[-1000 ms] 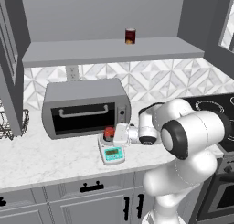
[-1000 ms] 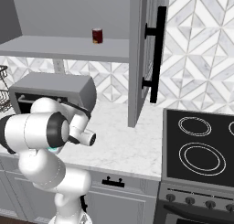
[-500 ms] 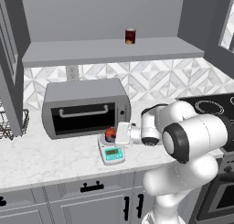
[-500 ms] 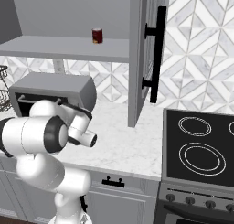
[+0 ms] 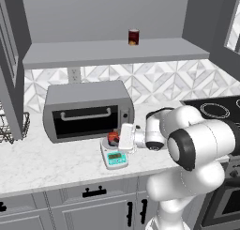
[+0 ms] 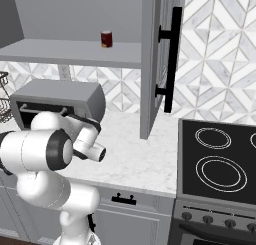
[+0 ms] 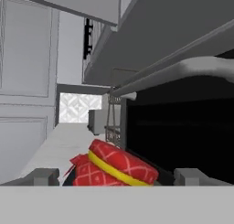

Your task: Pick the jam and place it on the digital scale for weighing, and close the cabinet.

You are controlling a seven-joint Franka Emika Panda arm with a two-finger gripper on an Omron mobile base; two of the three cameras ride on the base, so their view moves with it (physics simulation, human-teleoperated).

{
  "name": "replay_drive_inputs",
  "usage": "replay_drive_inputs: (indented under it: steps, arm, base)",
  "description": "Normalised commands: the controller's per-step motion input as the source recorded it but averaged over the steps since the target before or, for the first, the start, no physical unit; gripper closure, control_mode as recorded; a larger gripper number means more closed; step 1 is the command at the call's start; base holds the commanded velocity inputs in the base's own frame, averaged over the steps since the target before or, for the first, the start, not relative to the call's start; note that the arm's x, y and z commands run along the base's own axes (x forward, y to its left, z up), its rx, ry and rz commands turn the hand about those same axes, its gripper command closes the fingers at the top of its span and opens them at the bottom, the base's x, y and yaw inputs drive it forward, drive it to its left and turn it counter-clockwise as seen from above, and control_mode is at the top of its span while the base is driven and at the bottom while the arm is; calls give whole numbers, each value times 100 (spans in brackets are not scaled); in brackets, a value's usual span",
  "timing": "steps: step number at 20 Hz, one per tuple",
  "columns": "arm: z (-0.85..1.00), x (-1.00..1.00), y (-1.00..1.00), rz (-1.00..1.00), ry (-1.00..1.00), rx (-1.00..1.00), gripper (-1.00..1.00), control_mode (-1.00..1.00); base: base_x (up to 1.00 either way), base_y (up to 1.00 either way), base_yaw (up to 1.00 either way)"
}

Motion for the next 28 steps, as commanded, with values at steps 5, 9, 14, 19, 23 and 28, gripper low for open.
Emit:
replay_drive_inputs:
  steps: [5,9,14,19,23,28]
  arm:
    - [-11,0,-3,0,-17,0,-100,-100]
    - [-1,-9,-12,0,-17,1,-100,-100]
    - [-46,12,1,0,-21,3,-100,-100]
    - [-5,2,-13,-3,-6,1,-100,-100]
    - [0,-1,-37,-5,0,0,-100,-100]
    - [8,-9,-29,-4,-3,0,-100,-100]
  base:
    - [0,0,0]
    - [0,0,0]
    - [0,0,0]
    - [0,0,0]
    - [0,0,0]
    - [0,0,0]
